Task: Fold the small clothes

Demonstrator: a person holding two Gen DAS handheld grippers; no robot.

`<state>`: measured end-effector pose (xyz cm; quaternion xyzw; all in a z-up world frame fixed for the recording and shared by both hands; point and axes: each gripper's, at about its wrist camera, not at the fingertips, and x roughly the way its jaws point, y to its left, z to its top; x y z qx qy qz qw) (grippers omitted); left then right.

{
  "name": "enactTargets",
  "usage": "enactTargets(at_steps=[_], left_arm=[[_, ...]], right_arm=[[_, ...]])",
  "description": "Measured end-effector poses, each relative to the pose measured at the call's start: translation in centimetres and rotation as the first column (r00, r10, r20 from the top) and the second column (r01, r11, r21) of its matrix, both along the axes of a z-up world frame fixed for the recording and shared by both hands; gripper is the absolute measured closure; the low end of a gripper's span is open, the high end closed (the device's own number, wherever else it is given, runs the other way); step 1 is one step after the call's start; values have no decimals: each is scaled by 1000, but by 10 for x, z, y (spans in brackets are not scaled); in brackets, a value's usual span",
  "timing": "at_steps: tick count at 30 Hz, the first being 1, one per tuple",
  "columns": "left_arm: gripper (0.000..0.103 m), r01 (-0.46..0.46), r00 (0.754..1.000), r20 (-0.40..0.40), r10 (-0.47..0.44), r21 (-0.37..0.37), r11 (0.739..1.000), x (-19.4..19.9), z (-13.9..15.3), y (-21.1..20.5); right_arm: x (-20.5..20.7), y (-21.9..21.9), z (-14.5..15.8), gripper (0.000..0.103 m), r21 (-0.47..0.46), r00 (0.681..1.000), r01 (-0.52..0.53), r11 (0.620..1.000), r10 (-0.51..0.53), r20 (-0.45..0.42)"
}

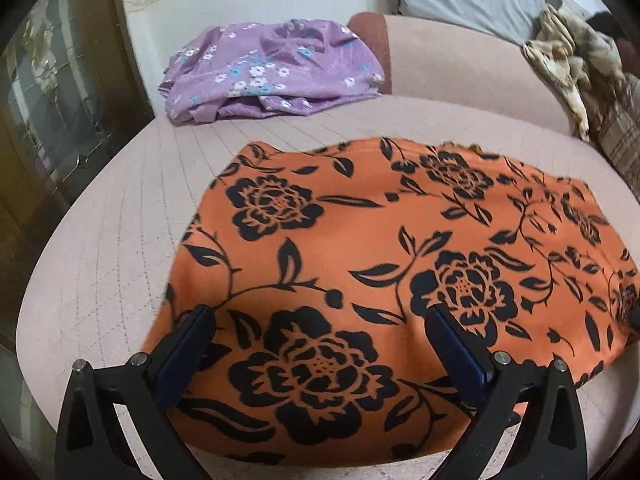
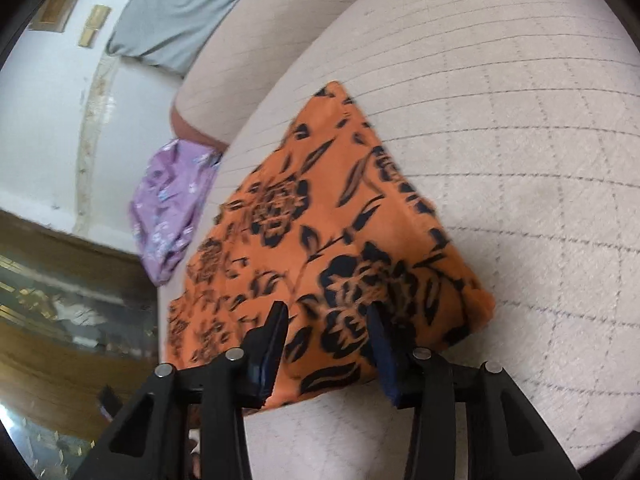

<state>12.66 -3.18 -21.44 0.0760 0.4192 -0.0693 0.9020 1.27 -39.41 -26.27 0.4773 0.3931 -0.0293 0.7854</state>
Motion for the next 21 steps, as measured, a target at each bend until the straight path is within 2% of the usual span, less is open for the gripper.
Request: enactTargets(at_steps=[4, 7, 10, 12, 14, 17, 21], left_arm=[[0, -47, 999, 26, 47, -7, 999, 1, 5, 15], [0, -87, 996, 37, 85, 43, 995, 6, 3, 23], [0, -112, 994, -8, 113, 77, 991, 10, -7, 30], [0, -121, 990, -58, 125, 64, 991, 15, -15, 35], [0, -128, 989, -65, 131, 42, 991, 15, -15, 38], [0, -108, 992, -50, 112, 71, 992, 15, -15, 34], [0, -115, 992, -38, 117, 57, 992, 20, -11, 43]], right_arm=[[-15, 2, 3, 49, 33, 1000, -15, 999, 14, 28], [-21, 2, -1, 46, 94, 1000, -18, 995, 17, 14], [-32, 4, -16, 45, 172, 1000, -4, 985, 7, -15], [-36, 5, -25, 44, 213, 999, 8, 977, 1, -42], [-38, 3, -24, 44, 222, 999, 30, 975, -23, -37], [-37, -8, -22, 44, 180, 995, 102, 978, -98, -31], [-31, -23, -37, 46, 251, 981, 189, 949, -194, -5]])
